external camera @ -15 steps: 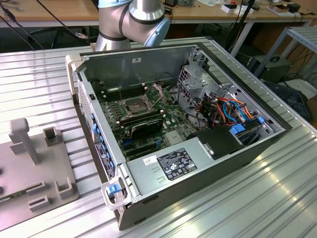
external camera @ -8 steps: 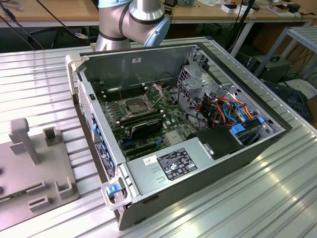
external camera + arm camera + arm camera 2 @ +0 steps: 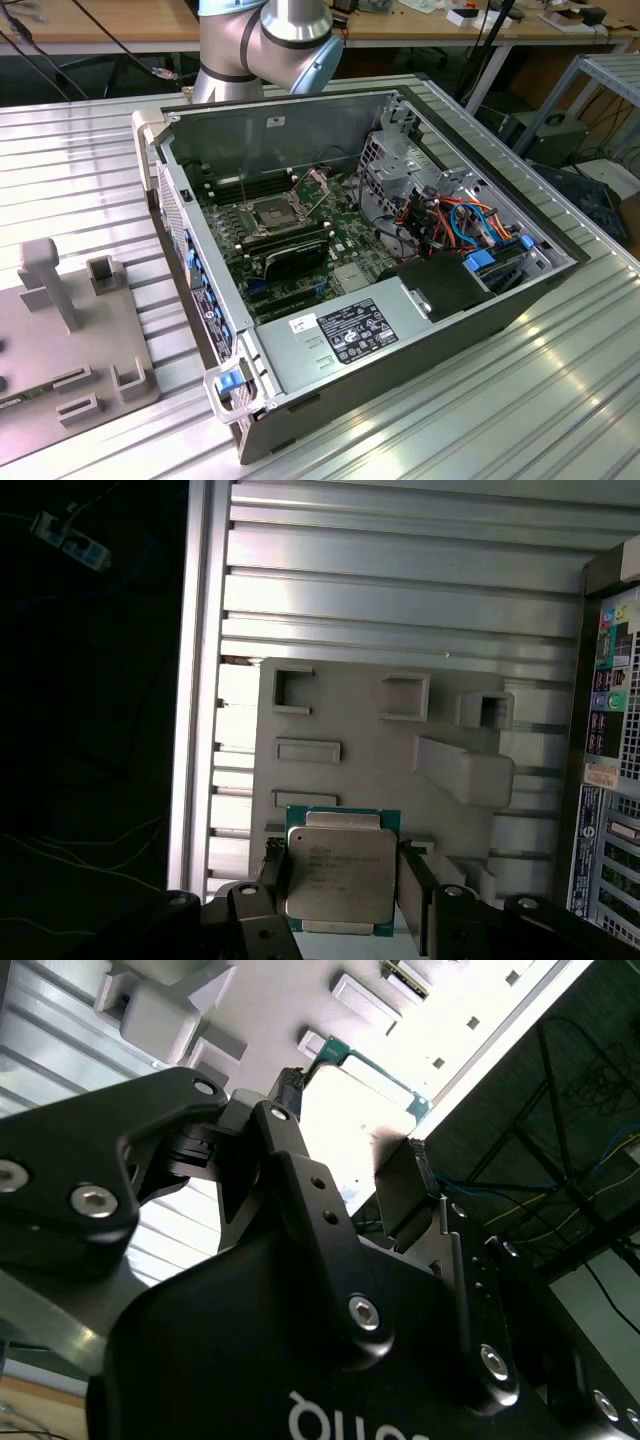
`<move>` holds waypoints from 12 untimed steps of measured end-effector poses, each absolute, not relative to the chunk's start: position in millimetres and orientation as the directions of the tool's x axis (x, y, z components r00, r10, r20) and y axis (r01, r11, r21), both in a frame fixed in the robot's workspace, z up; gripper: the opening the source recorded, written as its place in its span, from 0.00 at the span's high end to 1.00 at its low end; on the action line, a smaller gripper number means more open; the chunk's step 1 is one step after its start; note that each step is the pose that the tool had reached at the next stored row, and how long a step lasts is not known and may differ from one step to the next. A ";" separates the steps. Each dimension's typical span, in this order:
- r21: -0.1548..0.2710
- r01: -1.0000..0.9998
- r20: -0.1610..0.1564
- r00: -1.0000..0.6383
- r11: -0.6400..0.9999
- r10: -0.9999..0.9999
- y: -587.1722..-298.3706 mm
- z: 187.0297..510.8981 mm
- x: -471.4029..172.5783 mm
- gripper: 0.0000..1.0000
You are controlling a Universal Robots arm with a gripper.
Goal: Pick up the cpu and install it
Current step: 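Pick up the cpu and move it towards the insertion slot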
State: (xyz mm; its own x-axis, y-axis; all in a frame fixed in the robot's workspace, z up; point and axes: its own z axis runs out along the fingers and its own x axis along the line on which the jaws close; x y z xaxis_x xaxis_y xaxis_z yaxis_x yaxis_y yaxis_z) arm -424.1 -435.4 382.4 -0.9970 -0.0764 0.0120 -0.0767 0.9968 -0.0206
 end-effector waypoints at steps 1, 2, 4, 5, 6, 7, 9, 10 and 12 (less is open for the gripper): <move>-0.021 -0.077 0.012 -0.997 0.997 -0.076 -435.4 382.3 -423.0 0.45; -0.021 -0.077 0.012 -0.997 0.997 -0.076 -435.4 382.4 -421.3 0.45; -0.021 -0.077 0.012 -0.997 0.997 -0.076 -435.4 382.3 -418.5 0.45; -0.021 -0.077 0.012 -0.997 0.997 -0.076 -435.4 382.3 -417.9 0.45; -0.021 -0.077 0.012 -0.997 0.997 -0.076 -435.4 382.4 -417.2 0.45; -0.021 -0.077 0.012 -0.997 0.997 -0.076 -435.4 382.3 -416.7 0.45; -0.021 -0.077 0.012 -0.997 0.997 -0.076 -435.4 382.3 -415.5 0.45; -0.021 -0.077 0.012 -0.997 0.997 -0.076 -435.4 382.3 -415.3 0.45; -0.021 -0.077 0.012 -0.997 0.997 -0.076 -435.4 382.4 -414.6 0.45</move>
State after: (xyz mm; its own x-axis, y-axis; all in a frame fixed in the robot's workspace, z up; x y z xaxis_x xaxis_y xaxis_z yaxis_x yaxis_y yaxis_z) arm -414.6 -435.4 382.4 -0.9970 -0.0764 0.0120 -0.0766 0.9968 -0.0206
